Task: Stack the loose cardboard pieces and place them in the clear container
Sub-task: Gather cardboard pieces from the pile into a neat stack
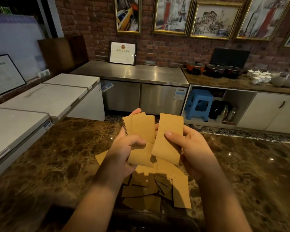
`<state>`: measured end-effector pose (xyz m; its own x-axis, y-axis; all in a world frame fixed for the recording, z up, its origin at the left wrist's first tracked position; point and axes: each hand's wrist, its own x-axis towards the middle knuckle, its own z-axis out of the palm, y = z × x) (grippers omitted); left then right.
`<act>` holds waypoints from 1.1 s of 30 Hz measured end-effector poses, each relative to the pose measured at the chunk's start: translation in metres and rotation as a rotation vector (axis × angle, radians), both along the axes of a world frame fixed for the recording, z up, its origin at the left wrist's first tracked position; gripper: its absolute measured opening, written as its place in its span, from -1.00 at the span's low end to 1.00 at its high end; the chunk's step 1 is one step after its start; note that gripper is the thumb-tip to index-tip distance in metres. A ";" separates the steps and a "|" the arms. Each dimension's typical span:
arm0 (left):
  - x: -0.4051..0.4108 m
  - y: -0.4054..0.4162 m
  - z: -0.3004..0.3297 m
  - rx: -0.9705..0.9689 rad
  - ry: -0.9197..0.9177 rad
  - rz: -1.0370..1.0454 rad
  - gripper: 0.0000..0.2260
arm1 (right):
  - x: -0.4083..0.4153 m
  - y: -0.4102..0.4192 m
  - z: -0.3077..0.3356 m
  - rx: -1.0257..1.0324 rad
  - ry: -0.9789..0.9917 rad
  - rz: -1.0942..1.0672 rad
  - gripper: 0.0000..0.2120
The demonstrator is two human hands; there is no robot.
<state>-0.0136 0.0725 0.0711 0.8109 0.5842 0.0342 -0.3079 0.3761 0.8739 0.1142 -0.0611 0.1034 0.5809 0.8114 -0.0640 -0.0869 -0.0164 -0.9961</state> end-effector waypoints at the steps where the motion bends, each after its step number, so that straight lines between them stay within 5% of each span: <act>1: 0.001 -0.001 0.000 -0.006 -0.014 -0.008 -0.27 | -0.001 0.001 0.000 0.006 -0.004 0.005 -0.71; 3: 0.004 -0.003 0.000 -0.114 -0.088 -0.017 -0.33 | -0.004 0.003 0.000 0.033 0.009 0.018 -0.71; 7: 0.005 -0.001 0.001 -0.309 -0.033 -0.063 -0.79 | -0.005 0.004 0.000 0.056 -0.049 -0.060 -0.72; 13: 0.008 0.006 -0.004 -0.345 0.099 -0.021 -0.71 | -0.008 -0.009 0.007 0.255 -0.464 -0.013 -0.66; 19: 0.008 0.009 -0.003 -0.287 0.159 -0.066 -0.65 | -0.014 -0.003 -0.006 0.041 -0.758 0.019 -0.26; 23: 0.010 0.009 -0.007 -0.304 0.099 -0.102 -0.47 | -0.021 0.004 -0.020 -0.017 -0.760 0.118 -0.34; 29: 0.008 0.002 -0.022 -0.411 0.003 -0.079 -0.62 | 0.007 -0.011 -0.030 -0.114 -0.413 0.303 -0.44; 33: -0.011 0.003 -0.030 -0.445 -0.118 -0.017 -0.66 | 0.057 -0.040 -0.064 -0.515 -0.295 -0.039 -0.44</act>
<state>-0.0249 0.0750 0.0410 0.8263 0.5495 -0.1241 -0.3861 0.7129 0.5855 0.1716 -0.1015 0.0392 0.6625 0.6968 -0.2749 0.1824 -0.5060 -0.8430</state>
